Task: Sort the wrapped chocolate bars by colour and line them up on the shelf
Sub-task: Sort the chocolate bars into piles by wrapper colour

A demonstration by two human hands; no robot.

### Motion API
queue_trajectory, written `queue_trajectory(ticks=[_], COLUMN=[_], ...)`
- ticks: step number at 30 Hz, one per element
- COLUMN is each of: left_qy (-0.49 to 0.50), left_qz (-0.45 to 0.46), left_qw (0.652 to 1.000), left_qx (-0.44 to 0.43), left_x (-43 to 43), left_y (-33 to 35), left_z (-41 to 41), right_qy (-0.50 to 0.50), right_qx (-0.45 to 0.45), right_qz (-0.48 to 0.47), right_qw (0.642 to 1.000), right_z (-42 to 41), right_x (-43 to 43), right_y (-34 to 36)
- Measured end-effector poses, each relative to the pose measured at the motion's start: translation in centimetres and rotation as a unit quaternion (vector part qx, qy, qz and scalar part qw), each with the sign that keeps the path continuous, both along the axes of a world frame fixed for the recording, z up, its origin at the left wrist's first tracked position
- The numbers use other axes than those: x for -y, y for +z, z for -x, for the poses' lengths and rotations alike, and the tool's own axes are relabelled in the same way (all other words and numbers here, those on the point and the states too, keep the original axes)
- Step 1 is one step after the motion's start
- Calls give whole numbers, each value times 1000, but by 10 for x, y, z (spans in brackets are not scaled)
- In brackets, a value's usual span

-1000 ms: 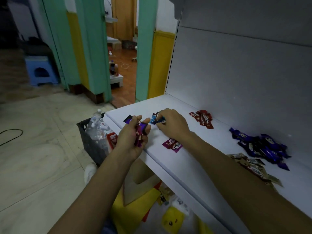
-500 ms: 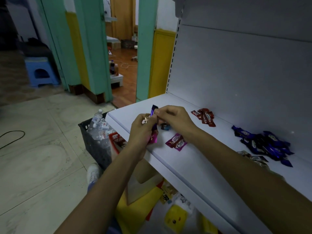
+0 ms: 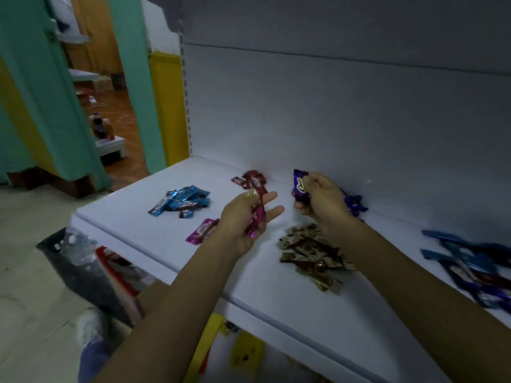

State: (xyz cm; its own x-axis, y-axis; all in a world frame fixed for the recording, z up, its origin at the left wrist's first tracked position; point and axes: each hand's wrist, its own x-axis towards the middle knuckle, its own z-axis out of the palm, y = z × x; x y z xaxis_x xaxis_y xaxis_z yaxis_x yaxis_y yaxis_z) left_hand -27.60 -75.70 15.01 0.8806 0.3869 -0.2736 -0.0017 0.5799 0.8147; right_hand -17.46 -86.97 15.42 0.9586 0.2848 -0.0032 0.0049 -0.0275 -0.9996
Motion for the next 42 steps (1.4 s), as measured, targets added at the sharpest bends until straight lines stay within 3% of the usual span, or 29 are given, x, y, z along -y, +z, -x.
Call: queue_trajectory(ticks=[3,7,12,16,20,23,26,29,33,42], left_qy=[-41,-55,-52,-67,-77,-89,-83,-81,-72,-33], left_qz=[-26,-59,-134,-147,-188,-176,-194,-252,-323,-387], left_qw=[999,997,990,987,979,980,977,962,940,921], left_qx=[-10,-2,7,8,-3,21,42,71,83,17], left_x=[36,68,80,78,76,82,87,89,90,74], left_y=[3,5,-2,-2,-3,-1,-5,-11,-10,-30], left_z=[-18,-31,-38,-33,-32,-34,-42,-49,-45,-30], right_qy=[-33,-153,-206,-206,-212,-185,-82,22,13,6], right_qx=[-13,-10,-30,3,100,130,113,130,86,18], right_qz=[10,82,112,161,253,172,50,30,25,-7], right_qw=[999,985,972,965,939,959,989,991,996,1000], right_z=[-19,-41,-70,-88,-81,-60,-29,-8,-2,22], right_x=[57,115,134,128,127,116,98,91,90,93], right_y=[-9,-23,-45,-55,-56,-42,-21,-12,-13,-19])
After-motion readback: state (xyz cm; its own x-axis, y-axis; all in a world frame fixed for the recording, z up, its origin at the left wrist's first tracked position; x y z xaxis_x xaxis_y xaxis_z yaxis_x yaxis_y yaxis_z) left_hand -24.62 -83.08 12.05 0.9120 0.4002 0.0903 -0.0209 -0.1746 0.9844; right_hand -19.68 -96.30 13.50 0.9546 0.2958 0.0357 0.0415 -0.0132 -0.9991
